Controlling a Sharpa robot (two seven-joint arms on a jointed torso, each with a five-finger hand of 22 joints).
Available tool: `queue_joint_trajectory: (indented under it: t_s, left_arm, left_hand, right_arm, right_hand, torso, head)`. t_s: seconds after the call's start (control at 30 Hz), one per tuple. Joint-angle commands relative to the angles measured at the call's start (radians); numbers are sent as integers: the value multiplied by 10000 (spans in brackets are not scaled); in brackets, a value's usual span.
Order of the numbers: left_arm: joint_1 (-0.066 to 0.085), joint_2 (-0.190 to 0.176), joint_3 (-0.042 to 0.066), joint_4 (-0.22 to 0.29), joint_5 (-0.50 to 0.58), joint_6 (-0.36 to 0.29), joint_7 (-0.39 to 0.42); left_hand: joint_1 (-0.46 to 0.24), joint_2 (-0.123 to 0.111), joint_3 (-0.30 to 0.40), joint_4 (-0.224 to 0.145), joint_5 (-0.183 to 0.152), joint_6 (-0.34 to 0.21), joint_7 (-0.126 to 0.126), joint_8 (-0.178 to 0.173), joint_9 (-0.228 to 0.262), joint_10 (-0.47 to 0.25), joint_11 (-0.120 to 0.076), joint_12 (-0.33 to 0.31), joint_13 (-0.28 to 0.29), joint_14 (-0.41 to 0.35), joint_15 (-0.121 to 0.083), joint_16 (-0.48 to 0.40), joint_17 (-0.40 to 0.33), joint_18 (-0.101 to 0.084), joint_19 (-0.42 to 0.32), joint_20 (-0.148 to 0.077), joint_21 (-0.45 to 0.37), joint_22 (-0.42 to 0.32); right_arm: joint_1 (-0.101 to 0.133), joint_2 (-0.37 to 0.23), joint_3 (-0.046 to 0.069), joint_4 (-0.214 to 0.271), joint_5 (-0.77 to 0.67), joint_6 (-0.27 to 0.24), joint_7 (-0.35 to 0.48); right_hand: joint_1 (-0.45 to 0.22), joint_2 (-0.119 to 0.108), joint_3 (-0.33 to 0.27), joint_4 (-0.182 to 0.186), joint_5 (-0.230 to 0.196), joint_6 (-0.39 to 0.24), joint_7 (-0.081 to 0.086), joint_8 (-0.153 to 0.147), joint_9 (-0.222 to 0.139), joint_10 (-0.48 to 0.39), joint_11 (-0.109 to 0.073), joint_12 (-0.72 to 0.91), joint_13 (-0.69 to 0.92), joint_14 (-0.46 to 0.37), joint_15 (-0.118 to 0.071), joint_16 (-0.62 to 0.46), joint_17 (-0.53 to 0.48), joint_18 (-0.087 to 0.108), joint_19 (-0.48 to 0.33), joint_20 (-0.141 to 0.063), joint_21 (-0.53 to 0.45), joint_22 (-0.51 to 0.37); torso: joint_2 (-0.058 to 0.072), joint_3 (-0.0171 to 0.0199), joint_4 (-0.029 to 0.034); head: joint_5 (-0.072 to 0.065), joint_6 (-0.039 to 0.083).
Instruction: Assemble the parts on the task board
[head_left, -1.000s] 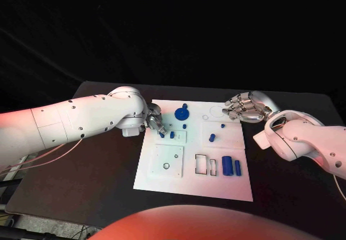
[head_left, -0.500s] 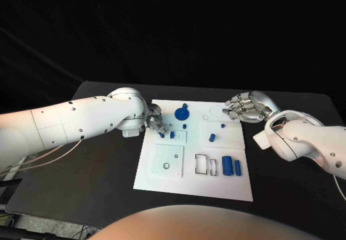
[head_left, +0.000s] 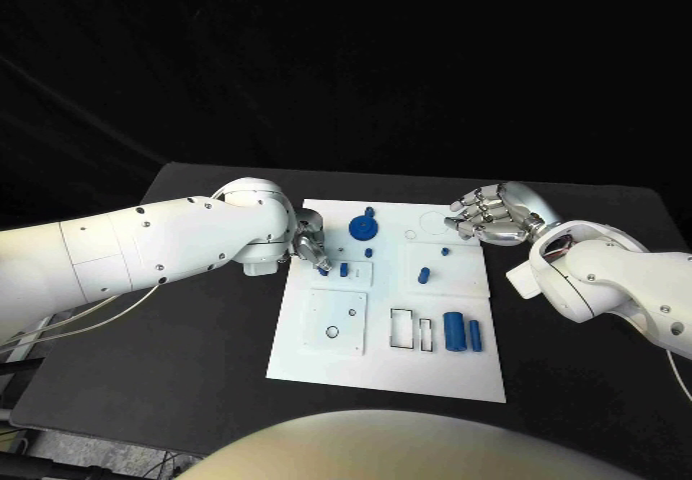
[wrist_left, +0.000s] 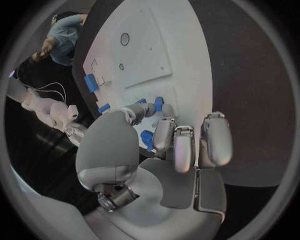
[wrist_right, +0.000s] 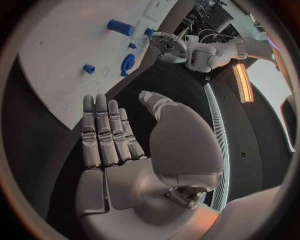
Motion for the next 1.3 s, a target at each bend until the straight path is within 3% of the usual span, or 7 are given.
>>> queue_joint_trajectory:
  t_s: [0.03,0.37,0.5,0.63,0.73,1.3]
  left_arm:
    - [-87,-24,-61,49,-101,273,-11]
    - [-99,-38,-62,55,211,-26,-49]
    - [-100,-42,-63,42,411,-184,-74]
    - [-100,-43,-64,22,568,-273,-99]
    - [-100,-42,-65,4,624,-276,-115]
    - [-100,-37,-67,-124,684,-76,-236]
  left_hand:
    - [3,118,1548,-1616,-93,266,-276,34,15,182,-44,-7,-36,1057,-54,36,2635,-166,45,-22,21,1940]
    - [-152,185,1560,-1562,-351,184,-269,-25,18,178,-34,-39,-55,1057,-41,36,2635,-167,40,-8,26,1939]
    - [-529,225,1501,-1353,-1011,111,-331,-105,31,176,-60,-57,-63,1057,-53,36,2635,-167,33,3,18,1934]
    - [-1153,93,1212,-876,-1969,195,-425,-200,-24,149,-127,-75,-66,1057,-98,36,2635,-165,29,-39,-9,1929]
    - [-1414,-2,1029,-685,-2241,270,-442,-243,-62,139,-140,-73,-59,1057,-111,36,2635,-170,41,-60,-2,1934]
    - [-1663,-138,414,-335,-2745,408,-452,-312,-105,122,-147,-87,-63,1057,-123,36,2635,-171,53,-90,-24,1937]
  right_arm:
    - [-7,-1,1,15,-5,14,114]
    - [-9,2,2,18,-2,13,113]
    - [-9,-3,2,24,0,11,108]
    - [-9,-7,2,27,0,11,104]
    - [-9,-8,2,30,1,8,102]
    - [-9,-6,2,24,2,6,104]
  right_hand:
    - [-98,-22,-73,-6,65,-58,350,36,-20,-59,40,-39,-15,-44,49,-54,-19,95,-2,101,-70,-19]
    - [-102,-18,-83,-7,68,-66,353,37,-26,-67,44,-42,-26,-51,54,-70,-24,94,-7,105,-81,-35]
    - [-103,-16,-85,-8,68,-67,354,37,-27,-69,45,-42,-28,-54,55,-74,-25,94,-9,107,-84,-39]
    - [-107,-15,-105,-12,69,-81,360,39,-36,-82,52,-45,-44,-67,63,-99,-34,93,-18,114,-103,-65]
    - [-109,-12,-132,-20,68,-97,368,42,-48,-97,61,-47,-65,-88,76,-133,-45,90,-36,125,-130,-99]
    - [-100,17,-213,-48,71,-134,390,65,-84,-133,87,-37,-132,-168,118,-248,-78,80,-139,166,-234,-223]
  torso:
    - [-3,0,8]
    - [3,5,-5]
    - [0,4,-4]
    - [-3,3,2]
    - [0,-2,3]
    - [-7,-4,1]
  head:
    - [1,2]
    - [7,2]
    - [4,2]
    - [1,2]
    - [0,2]
    - [-7,2]
